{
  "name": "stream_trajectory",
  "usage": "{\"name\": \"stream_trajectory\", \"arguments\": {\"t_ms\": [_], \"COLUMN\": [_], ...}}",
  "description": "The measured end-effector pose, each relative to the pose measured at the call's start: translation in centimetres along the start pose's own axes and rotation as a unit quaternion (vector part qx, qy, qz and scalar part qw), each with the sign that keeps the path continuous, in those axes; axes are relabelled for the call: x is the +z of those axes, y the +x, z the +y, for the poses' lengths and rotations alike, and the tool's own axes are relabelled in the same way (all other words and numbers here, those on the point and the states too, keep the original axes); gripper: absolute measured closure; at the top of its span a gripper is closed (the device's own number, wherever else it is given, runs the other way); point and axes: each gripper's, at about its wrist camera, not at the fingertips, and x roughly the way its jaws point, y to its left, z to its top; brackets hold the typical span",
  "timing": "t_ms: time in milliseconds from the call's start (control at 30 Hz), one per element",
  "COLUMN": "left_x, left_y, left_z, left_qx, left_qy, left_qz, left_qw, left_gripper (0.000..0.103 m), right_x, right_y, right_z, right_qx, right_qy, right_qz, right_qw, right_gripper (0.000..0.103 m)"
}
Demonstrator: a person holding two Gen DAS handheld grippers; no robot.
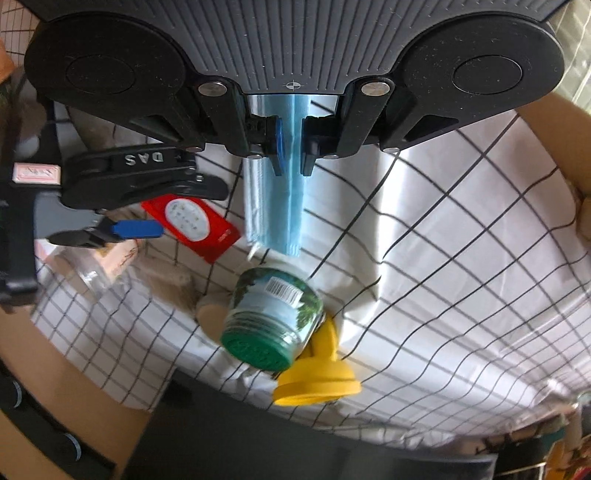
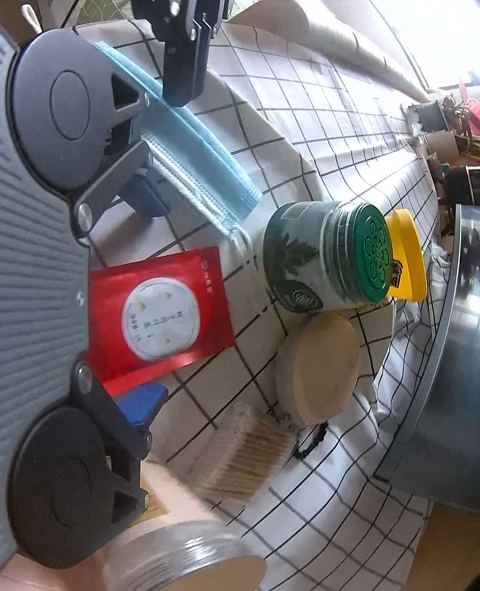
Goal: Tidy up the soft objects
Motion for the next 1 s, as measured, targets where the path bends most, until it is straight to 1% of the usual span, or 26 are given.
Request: {"name": "stream_trajectory", "arguments": {"t_ms": [67, 100, 200, 267, 333, 400, 433, 500, 567, 633, 667, 733, 800, 833, 867, 900, 1000], "left_x": [-0.1, -0.2, -0.7, -0.9, -1.3, -1.3, -1.3, -1.4, -1.5, -1.3, -1.3, -1.3, -1.4, -1.4, -1.4, -1.3, -1.0], "left_y": [0.2, 0.2, 0.6, 1.2, 1.7, 1.9, 2.0, 2.3, 2.5, 2.7, 2.7, 2.6, 2.1, 2.2, 2.5, 2.8, 3.1], "left_z": [-0.4, -0.9, -2.7, -3.8, -4.8, -5.2, -5.4, -5.8, -6.2, -6.3, -6.4, -6.4, -6.4, -6.5, -6.4, -6.3, -5.8], "left_qx": [0.008, 0.017, 0.045, 0.049, 0.062, 0.064, 0.061, 0.051, 0.05, 0.048, 0.049, 0.057, 0.091, 0.11, 0.126, 0.132, 0.124], "left_qy": [0.006, 0.019, 0.066, 0.085, 0.103, 0.103, 0.101, 0.104, 0.107, 0.096, 0.087, 0.073, 0.07, 0.08, 0.088, 0.088, 0.087], "left_qz": [0.008, 0.006, 0.009, 0.028, 0.029, 0.03, 0.031, 0.031, 0.031, 0.031, 0.028, 0.02, -0.006, -0.009, -0.003, 0.005, 0.008], "left_qw": [0.9999, 0.9997, 0.9968, 0.9948, 0.9923, 0.9922, 0.9925, 0.9927, 0.9925, 0.9937, 0.9946, 0.9955, 0.9933, 0.9907, 0.9881, 0.9873, 0.9884], "left_gripper": [0.092, 0.092, 0.086, 0.082, 0.081, 0.077, 0.072, 0.068, 0.057, 0.051, 0.051, 0.051, 0.051, 0.051, 0.052, 0.052, 0.05], "right_x": [-0.8, -1.1, -2.5, -3.3, -3.9, -4.5, -4.8, -5.4, -5.9, -6.3, -6.5, -7.0, -7.1, -7.1, -7.2, -7.2, -7.2], "right_y": [-0.8, -1.2, -2.6, -3.0, -3.1, -3.2, -3.3, -3.3, -3.3, -3.2, -3.2, -3.2, -3.2, -3.3, -3.3, -3.3, -3.3], "right_z": [0.0, 0.1, 0.0, -0.5, -1.0, -1.6, -1.9, -2.4, -2.9, -3.5, -3.6, -3.6, -3.5, -3.5, -3.5, -3.5, -3.5], "right_qx": [-0.016, -0.022, -0.032, -0.033, -0.034, -0.029, -0.023, -0.011, 0.003, 0.016, 0.019, 0.02, 0.021, 0.021, 0.021, 0.021, 0.021], "right_qy": [-0.003, -0.009, -0.022, -0.023, -0.02, -0.018, -0.015, -0.012, -0.008, 0.005, 0.009, 0.004, 0.004, 0.005, 0.005, 0.006, 0.006], "right_qz": [-0.011, -0.018, -0.036, -0.037, -0.033, -0.035, -0.038, -0.044, -0.053, -0.058, -0.061, -0.077, -0.081, -0.082, -0.082, -0.083, -0.083], "right_qw": [1.0, 1.0, 0.999, 0.999, 0.999, 0.999, 0.999, 0.999, 0.999, 0.998, 0.998, 0.997, 0.997, 0.996, 0.996, 0.996, 0.996], "right_gripper": [0.005, 0.005, 0.005, 0.005, 0.005, 0.005, 0.005, 0.005, 0.003, 0.003, 0.0, 0.0, 0.0, 0.0, 0.0, 0.0, 0.0]}}
